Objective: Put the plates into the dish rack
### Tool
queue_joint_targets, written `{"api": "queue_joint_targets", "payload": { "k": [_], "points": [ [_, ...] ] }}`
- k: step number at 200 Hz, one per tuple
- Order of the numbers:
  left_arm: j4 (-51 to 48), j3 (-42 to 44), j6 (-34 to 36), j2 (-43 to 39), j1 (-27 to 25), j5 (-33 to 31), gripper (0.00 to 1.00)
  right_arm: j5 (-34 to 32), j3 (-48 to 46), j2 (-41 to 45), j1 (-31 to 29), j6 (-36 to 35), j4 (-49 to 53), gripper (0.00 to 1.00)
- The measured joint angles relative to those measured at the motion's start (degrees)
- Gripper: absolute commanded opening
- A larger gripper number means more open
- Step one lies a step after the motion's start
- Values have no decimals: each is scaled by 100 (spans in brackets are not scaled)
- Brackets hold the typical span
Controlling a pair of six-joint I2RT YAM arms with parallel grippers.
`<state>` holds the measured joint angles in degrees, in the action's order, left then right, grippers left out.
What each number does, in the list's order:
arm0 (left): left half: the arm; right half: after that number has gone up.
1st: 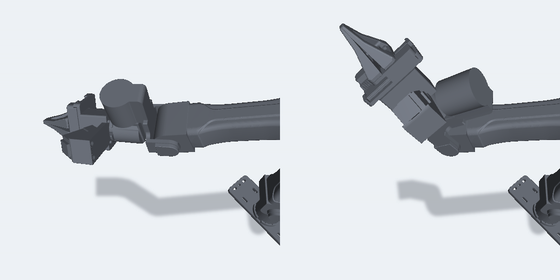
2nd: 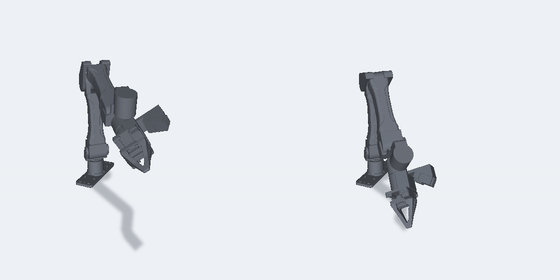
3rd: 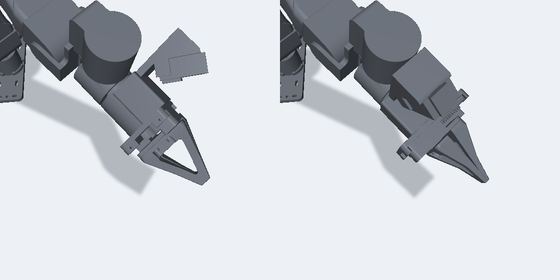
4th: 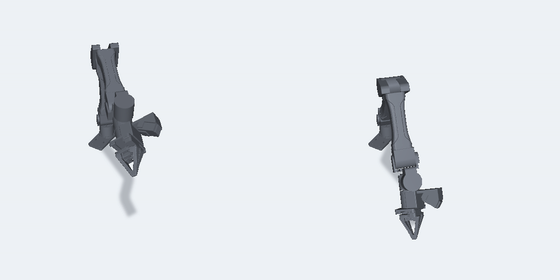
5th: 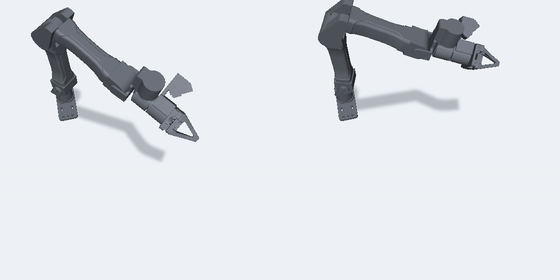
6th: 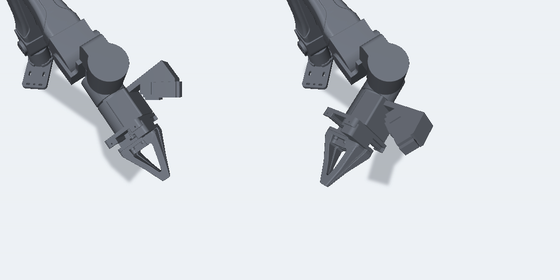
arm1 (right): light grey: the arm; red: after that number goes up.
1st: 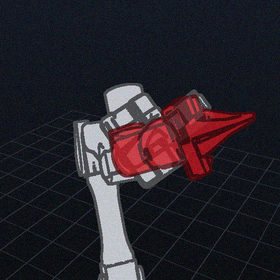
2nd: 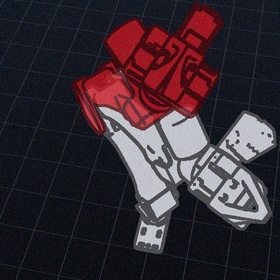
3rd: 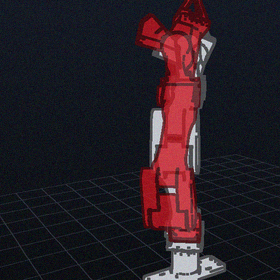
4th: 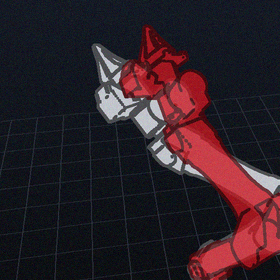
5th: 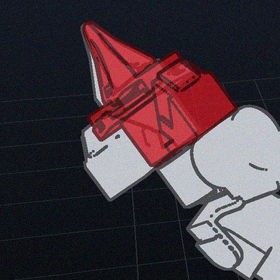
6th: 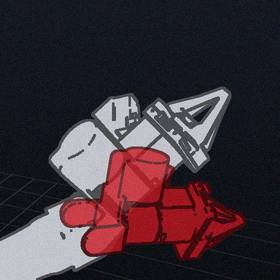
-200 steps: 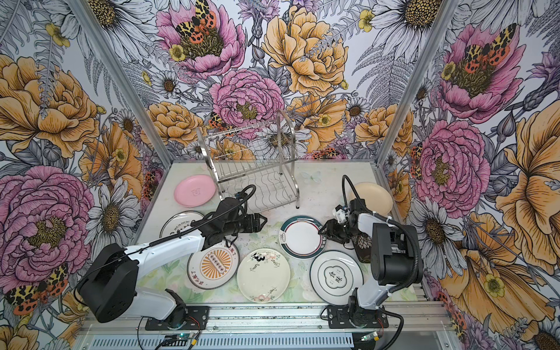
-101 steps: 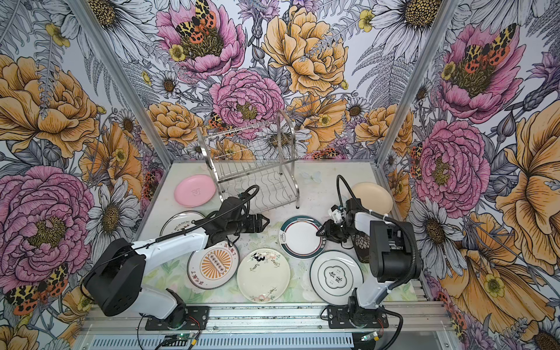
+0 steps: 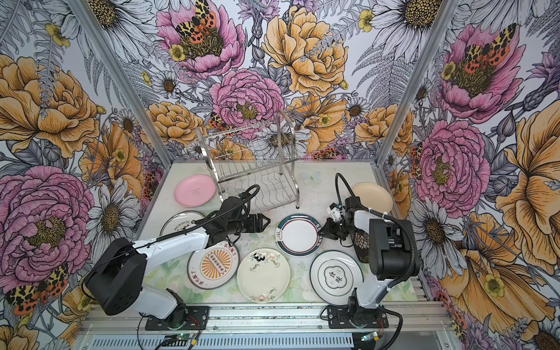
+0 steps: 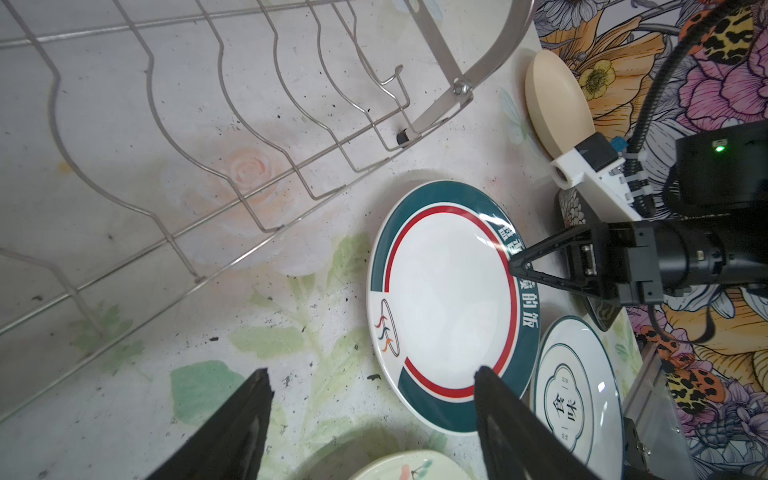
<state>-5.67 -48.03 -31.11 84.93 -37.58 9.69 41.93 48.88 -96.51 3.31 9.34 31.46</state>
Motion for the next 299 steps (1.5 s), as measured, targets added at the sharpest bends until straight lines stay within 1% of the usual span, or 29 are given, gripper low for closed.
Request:
{"api": "queue_joint_targets", "payload": {
  "k": [87, 150, 209, 227, 271, 299],
  "points": [
    [50, 0, -4, 0, 50, 122, 80, 192, 42, 94, -13, 0, 107, 0],
    [221, -120, -9, 184, 151, 413, 80, 199, 42, 708, -11, 188, 247, 0],
    [398, -310, -48, 407, 184, 817, 78, 671, 48, 1320, -11, 573, 271, 0],
    [468, -330, -66, 446, 216, 946, 74, 809, 46, 1567, -28, 682, 284, 0],
    [710, -417, -273, 570, 258, 1421, 57, 940, 111, 1803, -232, 835, 308, 0],
    [975, -518, -481, 739, 258, 1794, 42, 940, 269, 1803, -337, 885, 306, 0]
  ]
}}
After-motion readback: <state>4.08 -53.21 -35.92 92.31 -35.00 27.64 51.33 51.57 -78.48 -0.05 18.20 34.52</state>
